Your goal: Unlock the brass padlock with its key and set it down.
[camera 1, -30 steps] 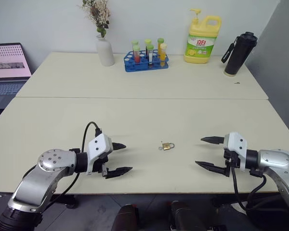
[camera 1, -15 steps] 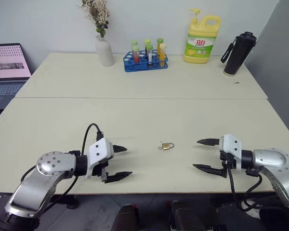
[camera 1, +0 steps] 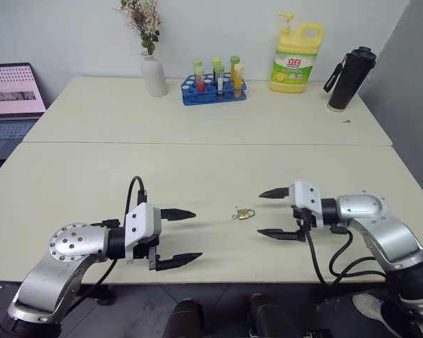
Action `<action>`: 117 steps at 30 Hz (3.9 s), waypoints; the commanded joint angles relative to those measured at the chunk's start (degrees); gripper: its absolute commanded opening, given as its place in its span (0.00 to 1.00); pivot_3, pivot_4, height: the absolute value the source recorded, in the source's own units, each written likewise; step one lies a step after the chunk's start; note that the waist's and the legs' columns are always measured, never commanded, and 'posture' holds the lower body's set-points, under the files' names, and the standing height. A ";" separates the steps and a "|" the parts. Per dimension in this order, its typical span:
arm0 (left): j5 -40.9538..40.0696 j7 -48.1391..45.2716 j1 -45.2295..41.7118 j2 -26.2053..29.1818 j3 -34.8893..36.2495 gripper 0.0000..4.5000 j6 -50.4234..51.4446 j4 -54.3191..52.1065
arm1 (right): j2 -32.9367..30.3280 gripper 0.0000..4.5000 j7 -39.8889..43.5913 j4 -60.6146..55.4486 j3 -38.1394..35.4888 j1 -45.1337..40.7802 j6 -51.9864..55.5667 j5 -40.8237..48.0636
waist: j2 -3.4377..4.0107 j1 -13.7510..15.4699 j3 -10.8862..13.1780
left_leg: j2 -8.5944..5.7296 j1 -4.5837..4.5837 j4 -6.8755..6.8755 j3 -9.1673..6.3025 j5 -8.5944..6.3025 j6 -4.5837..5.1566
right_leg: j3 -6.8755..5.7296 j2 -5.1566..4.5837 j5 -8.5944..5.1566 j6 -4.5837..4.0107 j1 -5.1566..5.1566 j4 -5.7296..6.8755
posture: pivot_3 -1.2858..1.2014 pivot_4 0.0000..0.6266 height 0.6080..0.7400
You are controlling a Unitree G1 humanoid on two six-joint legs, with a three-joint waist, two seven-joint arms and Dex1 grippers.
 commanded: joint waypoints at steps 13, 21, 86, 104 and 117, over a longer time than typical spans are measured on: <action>1.67 0.56 1.18 0.81 -0.03 0.97 -1.51 -0.10 | 9.85 1.00 4.75 25.99 10.63 -15.50 -4.43 -11.84 | 0.03 0.13 0.02 | -0.03 -0.07 -0.01 0.02 0.00 0.01 | -0.04 -0.03 0.06 -0.13 -0.06 -0.02 | 0.52 0.24 1.00; 2.07 0.77 1.54 0.72 -0.44 0.98 -1.96 -0.10 | 10.68 0.87 4.84 27.50 9.59 -14.63 -4.50 -12.23 | 0.03 0.04 0.02 | 0.00 -0.04 -0.01 0.00 0.00 0.00 | -0.04 -0.03 0.05 -0.12 -0.05 0.01 | 0.52 0.24 1.00; -6.44 2.63 -42.61 -17.66 -11.58 0.00 29.79 22.08 | 4.14 0.21 -38.52 -4.95 -1.63 3.88 -40.90 -45.42 | 0.00 0.03 0.02 | -0.13 -0.09 0.05 0.00 0.02 -0.03 | 0.05 0.15 0.05 -0.04 -0.04 0.05 | 0.52 0.24 1.00; 13.56 -1.18 -37.95 -17.43 -16.45 0.00 -14.10 26.38 | 5.37 0.21 -37.80 -5.11 -2.19 3.84 -40.29 -42.61 | 0.00 0.15 0.02 | -0.14 -0.08 0.05 0.04 0.02 -0.03 | 0.09 0.14 0.17 -0.26 -0.03 0.05 | 0.52 0.24 1.00; 7.73 -0.36 -39.39 -20.30 -14.11 0.00 -3.51 27.06 | 5.43 0.21 -37.40 -5.10 -2.04 3.46 -40.82 -42.20 | 0.00 0.12 0.02 | -0.15 -0.10 0.07 0.05 0.01 -0.01 | 0.03 0.17 0.07 -0.08 -0.03 0.06 | 0.52 0.24 1.00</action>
